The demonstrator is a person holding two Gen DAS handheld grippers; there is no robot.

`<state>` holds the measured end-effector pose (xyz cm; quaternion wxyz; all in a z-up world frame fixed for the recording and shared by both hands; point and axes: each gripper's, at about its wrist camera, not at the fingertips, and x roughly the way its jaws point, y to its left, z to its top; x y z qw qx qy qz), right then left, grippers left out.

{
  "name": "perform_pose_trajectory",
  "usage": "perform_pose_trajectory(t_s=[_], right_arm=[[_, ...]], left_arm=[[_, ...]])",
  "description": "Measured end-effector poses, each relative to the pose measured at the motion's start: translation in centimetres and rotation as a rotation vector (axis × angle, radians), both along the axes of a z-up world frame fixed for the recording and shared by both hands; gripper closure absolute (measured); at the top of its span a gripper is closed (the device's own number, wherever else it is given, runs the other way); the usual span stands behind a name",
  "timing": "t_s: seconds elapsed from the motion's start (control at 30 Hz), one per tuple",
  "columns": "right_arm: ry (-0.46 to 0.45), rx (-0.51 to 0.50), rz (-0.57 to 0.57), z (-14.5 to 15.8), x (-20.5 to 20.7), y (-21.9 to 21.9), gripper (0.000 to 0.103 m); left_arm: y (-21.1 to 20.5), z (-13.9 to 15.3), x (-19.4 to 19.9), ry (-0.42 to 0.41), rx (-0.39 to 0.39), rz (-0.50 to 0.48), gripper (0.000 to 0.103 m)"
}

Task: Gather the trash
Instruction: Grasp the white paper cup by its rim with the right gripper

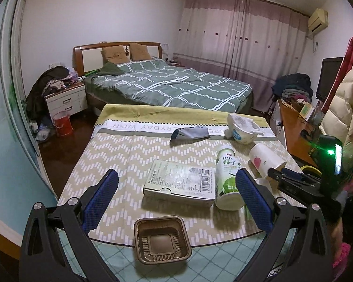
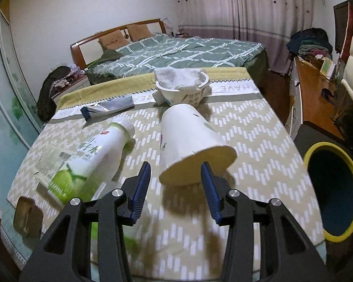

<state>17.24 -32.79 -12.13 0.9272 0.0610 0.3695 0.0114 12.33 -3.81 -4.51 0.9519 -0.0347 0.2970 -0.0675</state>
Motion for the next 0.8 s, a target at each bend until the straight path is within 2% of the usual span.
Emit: perform_pose_trajectory(t_s=[0.1, 0.23, 0.33, 0.43, 0.53, 0.8], right_arm=[[0.017, 0.009, 0.003, -0.4, 1.1, 0.3, 0.061], [0.038, 0.022, 0.006, -0.9, 2.4, 0.5, 0.072], [0.041, 0.033, 0.009, -1.1, 2.7, 0.6, 0.088], [0.033, 0.051, 0.018, -1.0, 2.6, 0.6, 0.096], [0.017, 0.060, 0.022, -0.6, 2.2, 0.5, 0.100], [-0.051, 0.062, -0.008, 1.2, -0.5, -0.4, 0.101]], left_arm=[[-0.1, -0.3, 0.4, 0.006, -0.003, -0.005, 0.005], [-0.2, -0.5, 0.6, 0.016, -0.006, -0.014, 0.005], [-0.3, -0.7, 0.8, 0.021, -0.006, -0.017, 0.005], [-0.2, -1.1, 1.0, 0.026, -0.011, -0.016, 0.005], [-0.3, -1.2, 1.0, 0.029, -0.014, -0.016, 0.005], [-0.3, -1.6, 0.8, 0.030, -0.015, -0.022, 0.005]])
